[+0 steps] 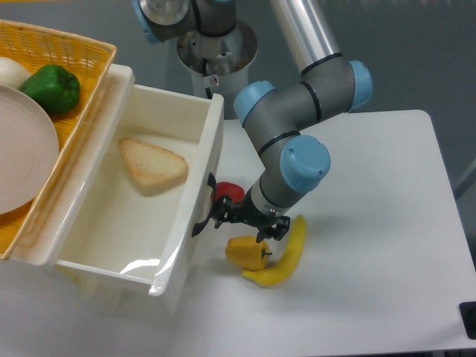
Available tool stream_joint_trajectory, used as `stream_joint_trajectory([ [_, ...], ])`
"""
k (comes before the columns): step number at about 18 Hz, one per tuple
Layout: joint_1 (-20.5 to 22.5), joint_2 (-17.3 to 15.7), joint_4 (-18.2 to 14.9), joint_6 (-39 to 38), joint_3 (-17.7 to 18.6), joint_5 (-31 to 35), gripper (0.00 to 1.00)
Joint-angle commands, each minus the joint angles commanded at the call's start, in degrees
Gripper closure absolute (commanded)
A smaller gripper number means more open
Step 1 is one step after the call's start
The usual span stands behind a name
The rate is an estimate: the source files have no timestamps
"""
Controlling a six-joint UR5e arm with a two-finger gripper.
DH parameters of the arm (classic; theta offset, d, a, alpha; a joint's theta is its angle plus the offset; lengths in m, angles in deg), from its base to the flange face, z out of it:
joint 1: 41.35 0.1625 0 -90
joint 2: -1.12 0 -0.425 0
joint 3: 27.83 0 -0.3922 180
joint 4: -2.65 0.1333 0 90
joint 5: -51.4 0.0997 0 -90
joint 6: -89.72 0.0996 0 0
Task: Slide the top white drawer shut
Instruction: 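Push the drawer front inward with the gripper until the drawer shuts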
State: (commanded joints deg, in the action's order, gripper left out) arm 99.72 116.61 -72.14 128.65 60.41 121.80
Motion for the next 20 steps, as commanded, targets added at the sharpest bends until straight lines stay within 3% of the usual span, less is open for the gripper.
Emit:
stream_joint_trajectory([
  [20,-4.66,-0.79,0.26,0.44,0.09,0.44,0.00],
])
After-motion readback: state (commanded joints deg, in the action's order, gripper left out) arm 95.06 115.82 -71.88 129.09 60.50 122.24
